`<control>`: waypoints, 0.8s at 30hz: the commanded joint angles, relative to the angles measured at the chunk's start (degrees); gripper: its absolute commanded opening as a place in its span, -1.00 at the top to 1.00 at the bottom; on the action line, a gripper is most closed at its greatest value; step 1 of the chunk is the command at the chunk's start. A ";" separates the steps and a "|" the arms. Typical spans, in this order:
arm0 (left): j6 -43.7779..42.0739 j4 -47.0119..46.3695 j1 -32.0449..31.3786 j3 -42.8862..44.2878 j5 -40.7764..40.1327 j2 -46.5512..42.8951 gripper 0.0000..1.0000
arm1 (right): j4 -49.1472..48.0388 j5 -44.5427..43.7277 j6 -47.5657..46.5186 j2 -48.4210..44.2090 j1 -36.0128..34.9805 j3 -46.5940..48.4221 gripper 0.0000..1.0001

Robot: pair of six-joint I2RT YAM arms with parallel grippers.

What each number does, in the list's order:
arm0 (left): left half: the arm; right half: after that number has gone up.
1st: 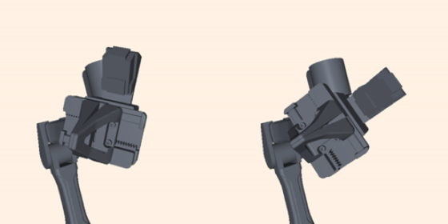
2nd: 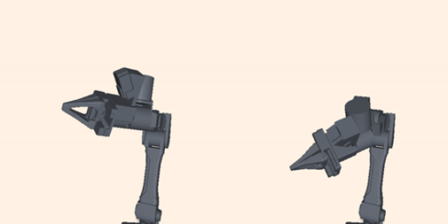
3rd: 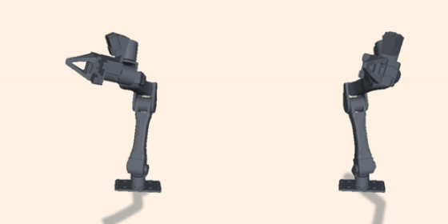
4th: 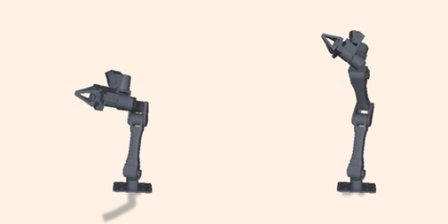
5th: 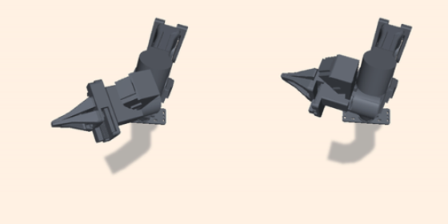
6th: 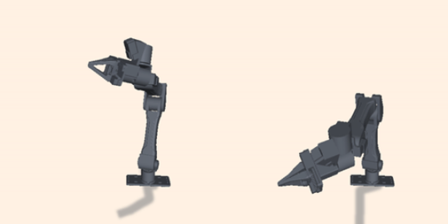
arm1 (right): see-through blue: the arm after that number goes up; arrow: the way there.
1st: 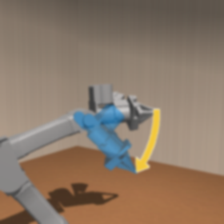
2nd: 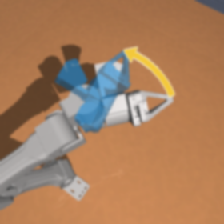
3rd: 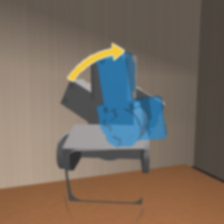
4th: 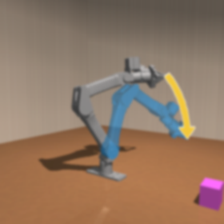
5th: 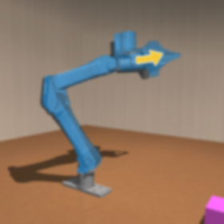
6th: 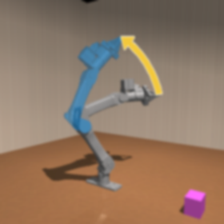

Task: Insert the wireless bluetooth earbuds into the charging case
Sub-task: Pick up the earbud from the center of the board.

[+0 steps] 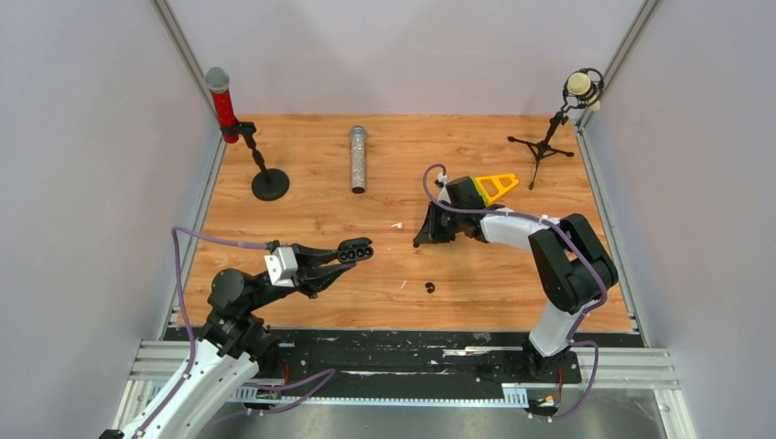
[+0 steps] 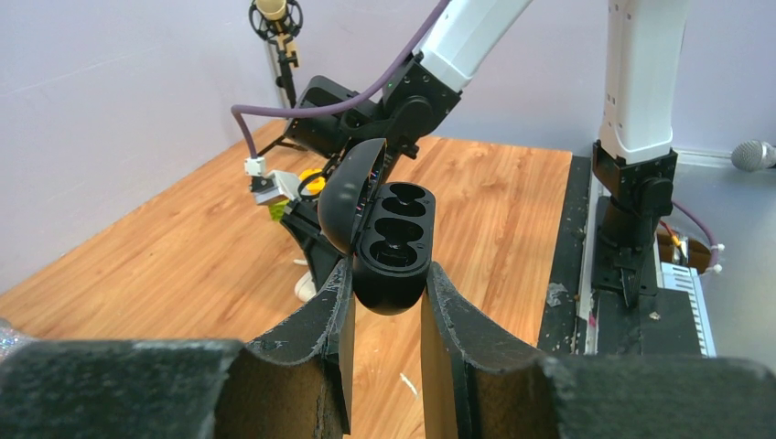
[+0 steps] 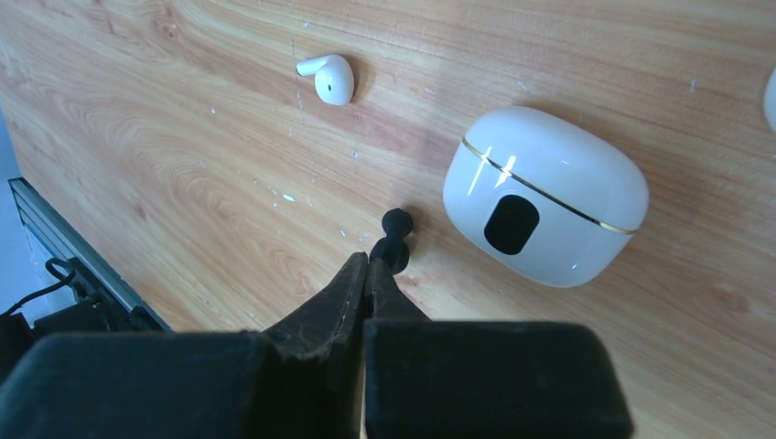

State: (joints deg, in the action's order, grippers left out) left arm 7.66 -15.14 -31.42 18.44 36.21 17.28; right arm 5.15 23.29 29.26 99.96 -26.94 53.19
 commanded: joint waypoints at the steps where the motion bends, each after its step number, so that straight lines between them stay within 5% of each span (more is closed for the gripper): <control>1: 1.04 -2.67 0.22 0.02 0.58 0.13 1.00 | -0.20 -2.12 -0.51 -1.59 -0.15 0.98 1.00; 24: 0.96 -2.62 0.23 0.02 0.45 -0.02 1.00 | 0.96 -1.20 -1.31 0.23 -1.05 4.17 1.00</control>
State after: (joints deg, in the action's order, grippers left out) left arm 7.79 -15.27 -31.42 18.44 36.18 17.30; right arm 6.59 22.41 29.17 100.14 -27.38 55.22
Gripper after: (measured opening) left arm 0.325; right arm 0.010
